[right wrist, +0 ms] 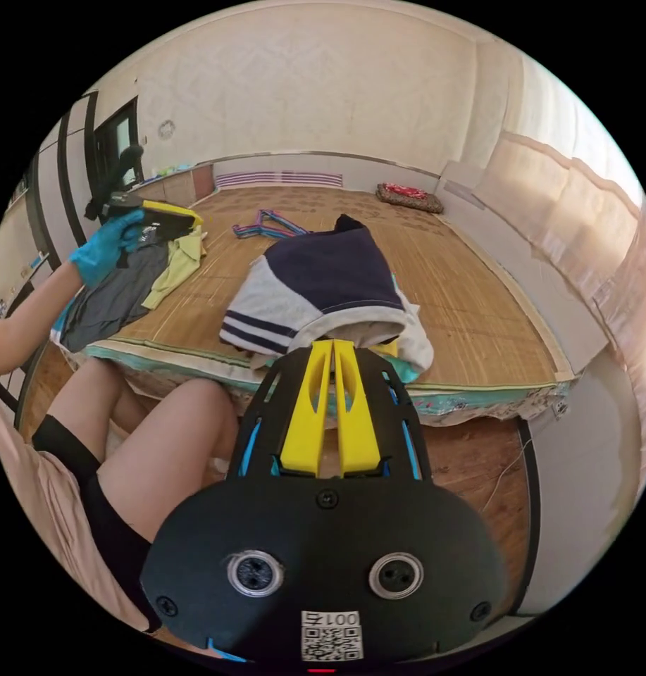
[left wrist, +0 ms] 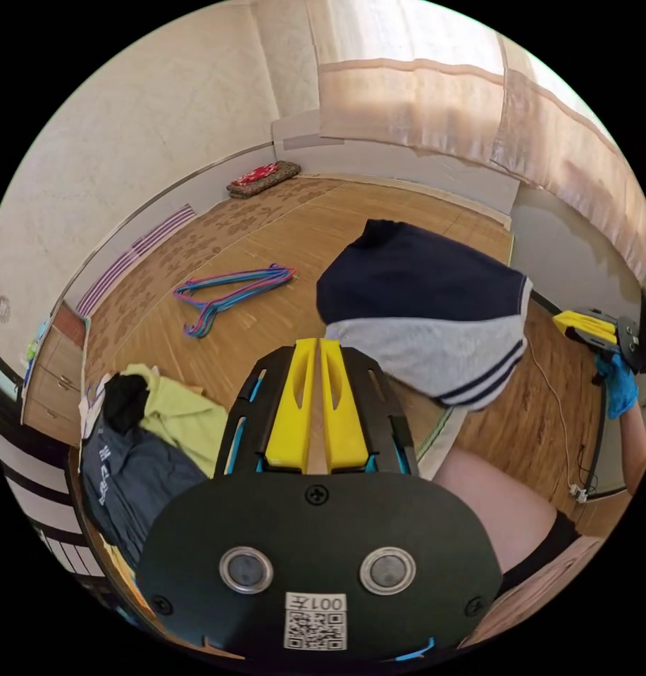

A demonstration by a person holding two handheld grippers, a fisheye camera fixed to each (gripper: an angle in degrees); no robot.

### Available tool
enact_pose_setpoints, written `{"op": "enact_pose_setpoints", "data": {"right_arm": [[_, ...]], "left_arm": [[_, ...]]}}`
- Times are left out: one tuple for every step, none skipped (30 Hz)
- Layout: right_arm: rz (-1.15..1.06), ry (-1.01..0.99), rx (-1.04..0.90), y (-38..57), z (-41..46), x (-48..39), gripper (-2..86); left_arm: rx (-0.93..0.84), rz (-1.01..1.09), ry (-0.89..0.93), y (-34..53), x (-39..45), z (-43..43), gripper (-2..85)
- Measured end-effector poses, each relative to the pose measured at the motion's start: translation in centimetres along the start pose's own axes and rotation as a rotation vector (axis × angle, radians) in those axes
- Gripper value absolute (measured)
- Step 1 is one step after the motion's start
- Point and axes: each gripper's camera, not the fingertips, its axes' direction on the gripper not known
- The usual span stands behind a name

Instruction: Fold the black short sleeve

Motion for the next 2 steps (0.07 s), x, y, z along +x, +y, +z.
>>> {"op": "enact_pose_setpoints", "data": {"right_arm": [[0.013, -0.012, 0.003, 0.5, 0.2, -1.2, 0.6], [0.036, -0.025, 0.007, 1.0, 0.3, -2.3, 0.6]], "left_arm": [[-0.005, -0.013, -0.01, 2.0, -0.6, -0.6, -1.4], [-0.008, -0.03, 0.003, 3.8, -1.2, -1.0, -1.4]]}}
